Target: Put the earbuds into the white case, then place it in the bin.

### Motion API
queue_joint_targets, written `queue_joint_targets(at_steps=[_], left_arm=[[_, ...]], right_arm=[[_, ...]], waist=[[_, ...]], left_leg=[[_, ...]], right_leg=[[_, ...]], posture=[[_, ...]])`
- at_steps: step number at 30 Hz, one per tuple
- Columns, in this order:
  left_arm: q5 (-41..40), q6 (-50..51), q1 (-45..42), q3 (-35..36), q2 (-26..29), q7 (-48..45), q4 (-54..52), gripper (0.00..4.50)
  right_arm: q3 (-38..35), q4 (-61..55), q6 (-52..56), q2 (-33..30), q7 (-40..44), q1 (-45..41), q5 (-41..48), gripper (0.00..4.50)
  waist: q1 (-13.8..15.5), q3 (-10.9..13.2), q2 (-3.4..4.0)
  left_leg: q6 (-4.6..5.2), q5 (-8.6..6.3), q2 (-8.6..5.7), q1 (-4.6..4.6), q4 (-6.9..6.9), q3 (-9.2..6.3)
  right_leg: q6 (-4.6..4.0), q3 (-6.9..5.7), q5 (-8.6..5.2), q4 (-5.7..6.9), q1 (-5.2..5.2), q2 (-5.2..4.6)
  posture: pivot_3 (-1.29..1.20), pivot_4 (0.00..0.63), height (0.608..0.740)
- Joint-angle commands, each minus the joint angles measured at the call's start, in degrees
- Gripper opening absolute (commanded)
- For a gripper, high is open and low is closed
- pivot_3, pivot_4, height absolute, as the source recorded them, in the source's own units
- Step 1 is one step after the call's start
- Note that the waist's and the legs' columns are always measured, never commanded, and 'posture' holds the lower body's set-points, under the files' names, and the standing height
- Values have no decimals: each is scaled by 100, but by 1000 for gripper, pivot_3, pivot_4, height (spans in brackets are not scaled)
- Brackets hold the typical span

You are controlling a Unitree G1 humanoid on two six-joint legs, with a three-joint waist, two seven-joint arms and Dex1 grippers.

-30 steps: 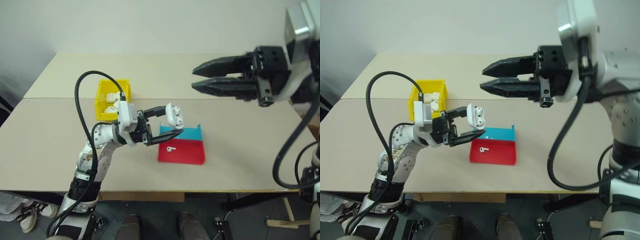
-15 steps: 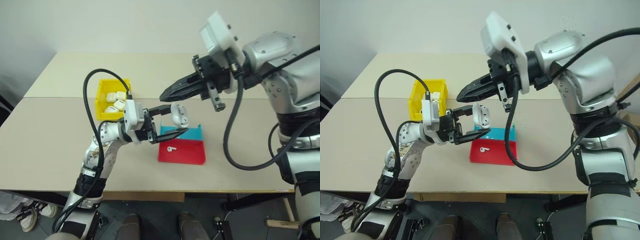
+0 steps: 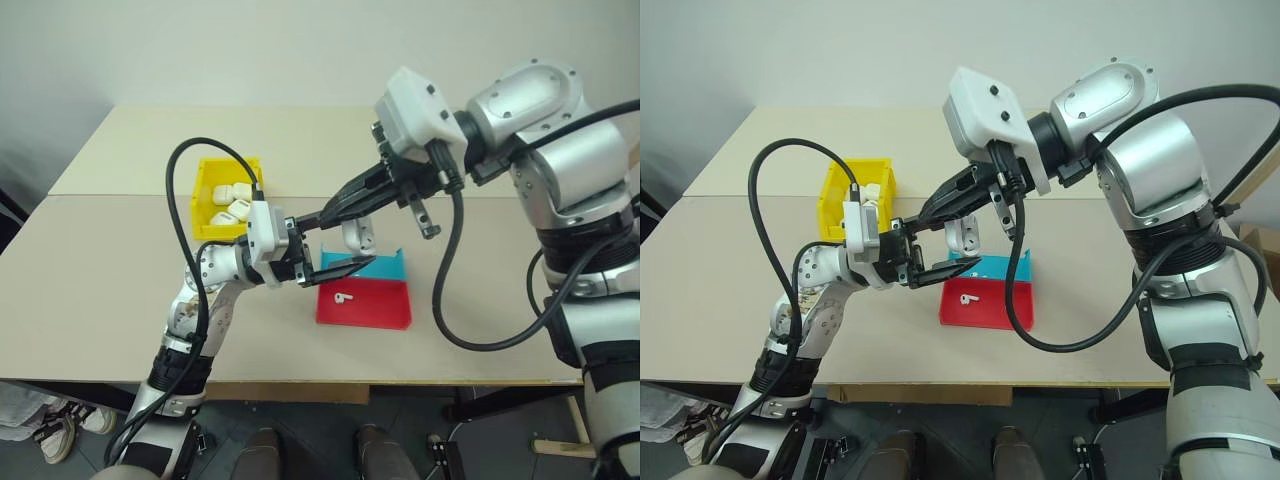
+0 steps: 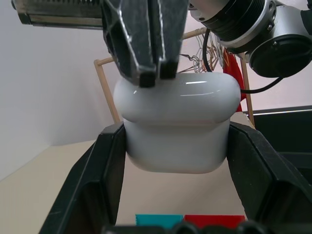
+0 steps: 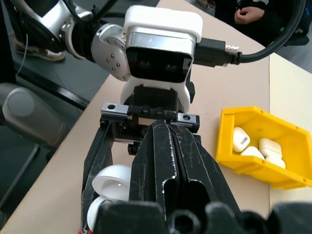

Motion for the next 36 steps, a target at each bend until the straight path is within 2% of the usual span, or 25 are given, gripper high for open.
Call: queue_joint_targets(at_steps=[1,8,15,20,25,32,34,36], left_arm=[[-92,-113,-46,79,15,-9,-236,2774],[-141,-107,-37,124,67,-6,-288,2774],[-142,-148,-16,115,56,-2,-260,2774],[-279,-102,11,151,-1,40,-309,2774],[-567,179,104,313,-8,233,-570,2774],[-355,522,269,882,59,1518,-1054,2774],[275,516,223,945,115,2179,-1192,2774],[1066,900,-60,1012,56,3309,-1224,2774]], right_arm=[[-103,-67,-198,-98,196,-27,-109,23],[-206,-122,-416,-405,419,153,-135,23],[-469,-128,-336,-471,299,122,28,23],[-994,196,-19,-386,-6,-33,372,23],[-1591,137,222,-348,-620,204,599,23],[-2504,-775,916,-392,-1982,1392,957,23],[-2732,-1136,1147,-481,-2254,1863,1110,23],[-2960,-1496,1424,-607,-2490,2380,1276,23]], waist=[[0,0,0],[3,0,0],[-8,0,1],[4,0,1],[4,0,1],[20,0,0],[32,0,0],[52,1,-1]], left_leg=[[0,0,0,0,0,0],[0,0,-1,-1,0,0],[0,0,1,3,0,1],[0,0,-2,1,1,1],[0,0,-1,-1,1,0],[0,0,-2,1,2,-3],[0,0,-3,-2,2,-3],[0,0,-6,-4,3,-4]], right_leg=[[0,0,0,0,0,0],[0,0,0,-2,1,-1],[0,1,0,2,1,1],[0,1,0,0,2,-2],[0,1,0,0,1,-2],[0,1,0,1,5,-3],[0,1,0,2,4,-3],[1,0,0,-1,5,-6]], posture=[[0,150,740],[0,150,740],[0,150,740],[0,150,740],[0,150,740],[0,150,740],[0,150,740],[0,150,740]])
